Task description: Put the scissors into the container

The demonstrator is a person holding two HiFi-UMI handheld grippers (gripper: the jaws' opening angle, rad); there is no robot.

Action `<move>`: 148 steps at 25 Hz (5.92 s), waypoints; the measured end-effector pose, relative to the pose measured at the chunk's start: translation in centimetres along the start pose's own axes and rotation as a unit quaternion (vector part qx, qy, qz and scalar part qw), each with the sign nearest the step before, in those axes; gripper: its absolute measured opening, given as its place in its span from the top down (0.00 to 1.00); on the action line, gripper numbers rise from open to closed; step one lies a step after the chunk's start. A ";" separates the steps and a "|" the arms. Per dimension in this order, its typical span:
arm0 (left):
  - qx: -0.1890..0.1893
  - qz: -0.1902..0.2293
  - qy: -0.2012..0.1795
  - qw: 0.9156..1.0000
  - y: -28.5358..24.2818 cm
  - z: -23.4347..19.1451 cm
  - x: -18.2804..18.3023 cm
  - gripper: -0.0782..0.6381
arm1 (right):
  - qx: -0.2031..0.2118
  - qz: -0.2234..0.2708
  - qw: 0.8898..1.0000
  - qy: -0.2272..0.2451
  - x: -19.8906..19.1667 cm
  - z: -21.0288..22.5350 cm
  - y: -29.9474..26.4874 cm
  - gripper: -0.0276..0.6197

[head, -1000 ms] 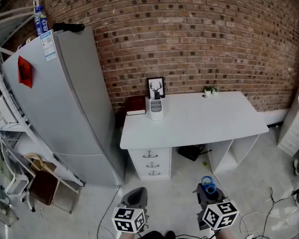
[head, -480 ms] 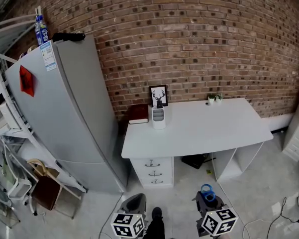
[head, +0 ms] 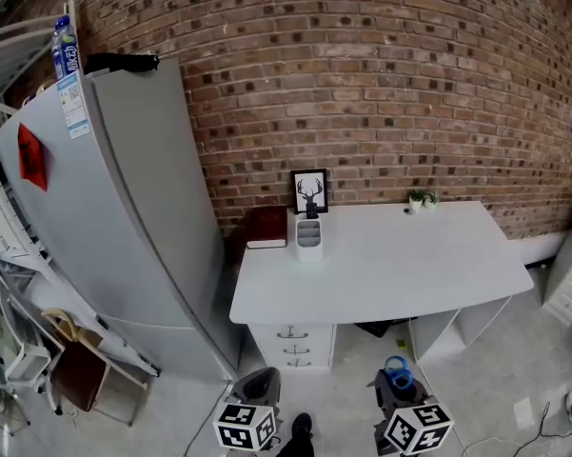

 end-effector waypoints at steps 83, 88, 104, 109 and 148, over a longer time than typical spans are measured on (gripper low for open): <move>0.068 -0.016 0.038 0.997 -32.0 -19.0 5.3 0.86 | 0.088 -0.031 0.995 0.035 2.3 7.8 -56.6 0.90; 0.081 -0.017 0.040 0.996 -31.6 -19.2 5.2 0.86 | 0.090 -0.041 0.994 0.049 0.9 8.1 -57.5 0.90; 0.085 -0.020 0.042 0.995 -31.2 -19.7 5.0 0.86 | 0.092 -0.099 0.986 0.094 -2.9 8.3 -58.0 0.90; 0.084 -0.023 0.045 0.995 -31.3 -19.6 4.7 0.86 | 0.091 -0.117 0.984 0.094 -3.7 8.6 -57.7 0.90; 0.069 -0.038 0.054 0.995 -32.3 -19.4 3.1 0.86 | 0.088 -0.101 0.988 0.073 -2.7 7.8 -51.2 0.87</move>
Point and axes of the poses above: the fingertips, and each gripper's own axes: y backward along the fingers, z to its right, x out of its top, the point moved 3 cm from there along y, backward along the fingers, and after that the axes turned 14 degrees about z, right-handed, at the moved point
